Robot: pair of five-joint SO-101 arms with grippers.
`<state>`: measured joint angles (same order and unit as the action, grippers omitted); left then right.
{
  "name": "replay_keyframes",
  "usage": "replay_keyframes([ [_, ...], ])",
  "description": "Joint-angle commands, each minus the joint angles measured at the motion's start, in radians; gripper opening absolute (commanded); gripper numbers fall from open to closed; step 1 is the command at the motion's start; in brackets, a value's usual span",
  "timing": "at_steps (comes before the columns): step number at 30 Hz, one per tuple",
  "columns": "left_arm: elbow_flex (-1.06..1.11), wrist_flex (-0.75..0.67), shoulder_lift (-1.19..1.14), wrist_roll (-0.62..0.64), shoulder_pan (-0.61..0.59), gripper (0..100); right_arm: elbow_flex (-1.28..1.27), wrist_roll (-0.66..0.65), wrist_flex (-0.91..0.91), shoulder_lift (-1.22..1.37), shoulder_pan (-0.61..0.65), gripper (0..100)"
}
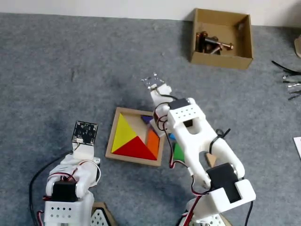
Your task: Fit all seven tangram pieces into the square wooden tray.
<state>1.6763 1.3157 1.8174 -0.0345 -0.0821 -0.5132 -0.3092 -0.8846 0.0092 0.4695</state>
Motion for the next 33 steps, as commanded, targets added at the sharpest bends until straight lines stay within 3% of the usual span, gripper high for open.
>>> replay_keyframes([
  [1,0.019,0.005,0.005,-0.009,-0.010,1,0.012,0.005,0.018,-0.048,0.044,0.5],
  [16,0.019,0.005,0.005,-0.009,-0.010,1,0.018,0.006,0.013,-0.059,0.050,0.5],
  [22,0.019,0.005,0.005,-0.009,-0.010,1,0.021,0.092,0.015,-0.059,0.119,0.5],
  [33,0.019,0.005,0.005,-0.009,-0.010,1,0.013,0.094,0.013,-0.051,0.165,0.5],
])
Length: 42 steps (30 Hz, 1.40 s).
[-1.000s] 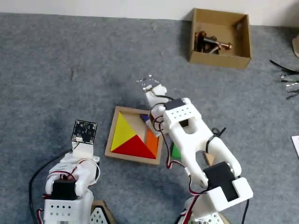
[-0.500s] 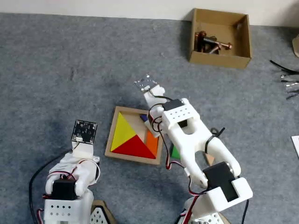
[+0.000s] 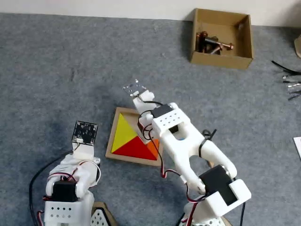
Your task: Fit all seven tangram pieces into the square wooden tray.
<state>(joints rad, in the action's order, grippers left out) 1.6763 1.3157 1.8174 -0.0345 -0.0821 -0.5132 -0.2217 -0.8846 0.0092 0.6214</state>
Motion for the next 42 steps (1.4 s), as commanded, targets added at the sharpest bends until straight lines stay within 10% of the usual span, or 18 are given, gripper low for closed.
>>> replay_keyframes([
  [1,0.019,0.005,0.005,-0.009,-0.010,1,0.013,0.005,0.015,-0.051,0.013,0.5],
  [17,0.019,0.005,0.005,-0.009,-0.010,1,-0.140,0.003,-0.087,-0.061,-0.044,0.5],
  [31,0.019,0.005,0.005,-0.009,-0.010,1,0.300,0.006,-0.435,-0.061,-0.067,0.5],
  [42,0.019,0.005,0.005,-0.009,-0.010,1,0.469,0.003,-0.590,-0.061,-0.423,0.8],
])
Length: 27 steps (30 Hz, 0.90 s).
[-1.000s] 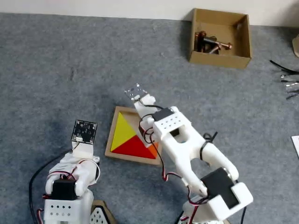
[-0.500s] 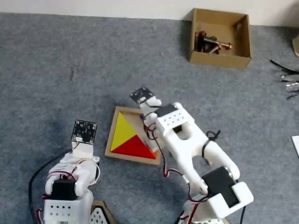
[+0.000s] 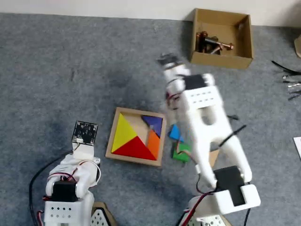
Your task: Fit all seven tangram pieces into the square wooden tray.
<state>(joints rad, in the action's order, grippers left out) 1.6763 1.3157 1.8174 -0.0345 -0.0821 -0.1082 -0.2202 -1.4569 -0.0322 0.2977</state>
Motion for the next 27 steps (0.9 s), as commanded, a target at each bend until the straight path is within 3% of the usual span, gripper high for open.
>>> replay_keyframes([
  [1,0.019,0.005,0.005,-0.009,-0.010,1,0.064,0.002,-0.016,-0.018,-0.130,0.9],
  [10,0.019,0.005,0.005,-0.009,-0.010,1,0.058,0.000,-0.012,-0.012,-0.334,0.9],
  [15,0.019,0.005,0.005,-0.009,-0.010,1,-0.033,-0.006,0.087,-0.016,-0.321,0.9],
  [20,0.019,0.005,0.005,-0.009,-0.010,1,-0.108,-0.098,0.170,-0.012,-0.285,0.9],
  [27,0.019,0.005,0.005,-0.009,-0.010,1,-0.194,-0.094,0.239,-0.018,-0.206,0.9],
])
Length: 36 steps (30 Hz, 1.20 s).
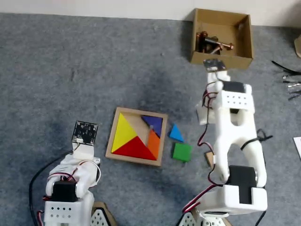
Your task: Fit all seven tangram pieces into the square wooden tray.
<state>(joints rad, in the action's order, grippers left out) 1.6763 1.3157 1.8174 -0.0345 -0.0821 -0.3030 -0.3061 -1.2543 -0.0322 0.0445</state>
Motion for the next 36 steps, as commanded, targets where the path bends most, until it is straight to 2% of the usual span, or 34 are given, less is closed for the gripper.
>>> replay_keyframes([
  [1,0.019,0.005,0.005,-0.009,-0.010,1,0.001,0.011,0.033,-0.018,0.061,0.9],
  [5,0.019,0.005,0.005,-0.009,-0.010,1,-0.002,0.103,0.039,-0.018,0.090,1.0],
  [13,0.019,0.005,0.005,-0.009,-0.010,1,-0.007,0.158,0.039,-0.018,0.090,1.0],
  [36,0.019,0.005,0.005,-0.009,-0.010,1,-0.064,0.150,0.061,-0.019,0.094,1.1],
])
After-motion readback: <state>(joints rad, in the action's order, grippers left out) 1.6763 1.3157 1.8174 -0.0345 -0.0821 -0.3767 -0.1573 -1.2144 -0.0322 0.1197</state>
